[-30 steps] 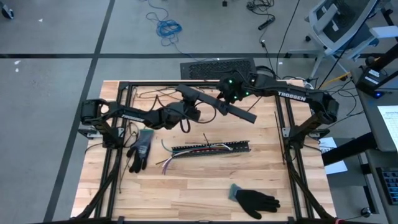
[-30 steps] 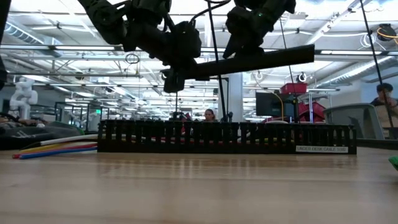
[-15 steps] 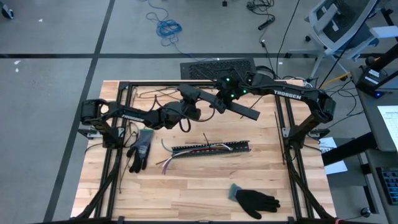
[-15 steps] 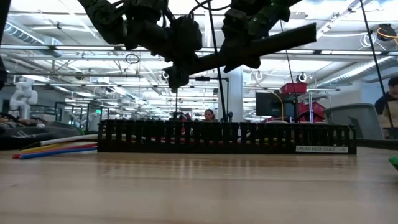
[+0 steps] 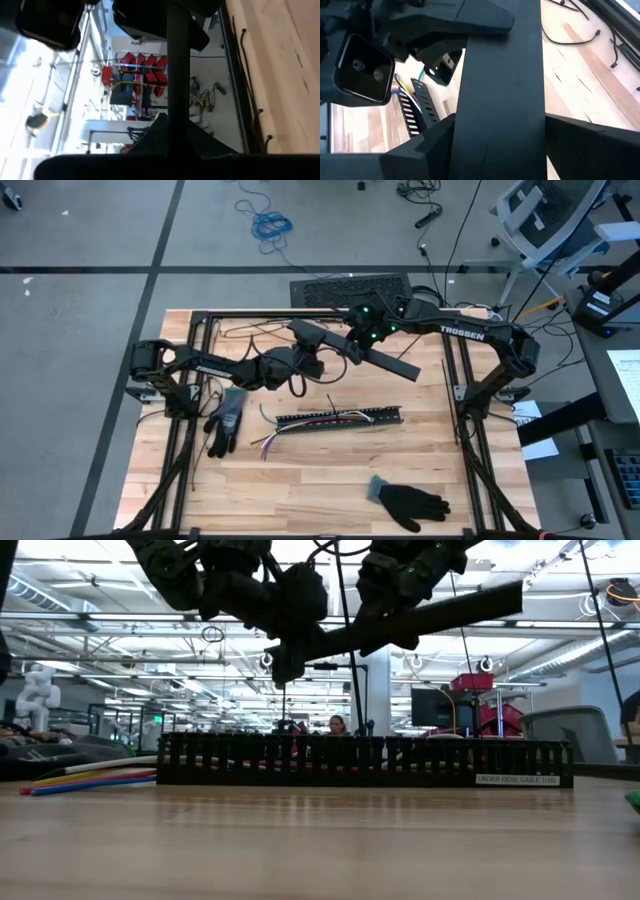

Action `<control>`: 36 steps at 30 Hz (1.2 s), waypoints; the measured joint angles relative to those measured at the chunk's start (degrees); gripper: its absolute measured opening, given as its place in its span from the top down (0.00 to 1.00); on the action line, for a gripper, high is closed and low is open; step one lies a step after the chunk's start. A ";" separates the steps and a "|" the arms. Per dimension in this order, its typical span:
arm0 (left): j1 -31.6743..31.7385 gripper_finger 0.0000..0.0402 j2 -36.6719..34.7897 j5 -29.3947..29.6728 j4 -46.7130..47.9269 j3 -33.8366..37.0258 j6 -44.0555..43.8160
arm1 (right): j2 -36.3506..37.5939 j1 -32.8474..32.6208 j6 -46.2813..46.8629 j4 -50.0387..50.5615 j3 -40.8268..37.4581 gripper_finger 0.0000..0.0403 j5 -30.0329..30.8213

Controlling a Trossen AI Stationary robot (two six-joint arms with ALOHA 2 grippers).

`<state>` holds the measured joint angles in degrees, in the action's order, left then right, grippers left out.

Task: Ziptie cables
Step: Close the cable duct with the cable duct cover

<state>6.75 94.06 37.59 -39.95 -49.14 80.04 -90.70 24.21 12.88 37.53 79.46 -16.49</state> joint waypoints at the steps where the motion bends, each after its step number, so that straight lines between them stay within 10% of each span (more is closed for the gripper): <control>1: 0.00 0.96 0.00 -0.22 0.09 0.00 0.90 | 0.00 0.01 -0.48 0.27 0.00 0.40 0.00; 12: -0.42 0.96 -0.01 -9.39 3.45 -0.18 2.83 | -0.04 -1.86 -1.97 10.79 0.14 0.39 -3.20; 36: -2.69 0.96 3.98 -5.57 2.55 -0.04 3.03 | -0.38 -3.21 5.09 14.29 1.07 0.39 -7.52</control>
<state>4.06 98.04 32.02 -37.40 -49.18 83.06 -91.07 20.99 17.97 51.82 80.53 -24.01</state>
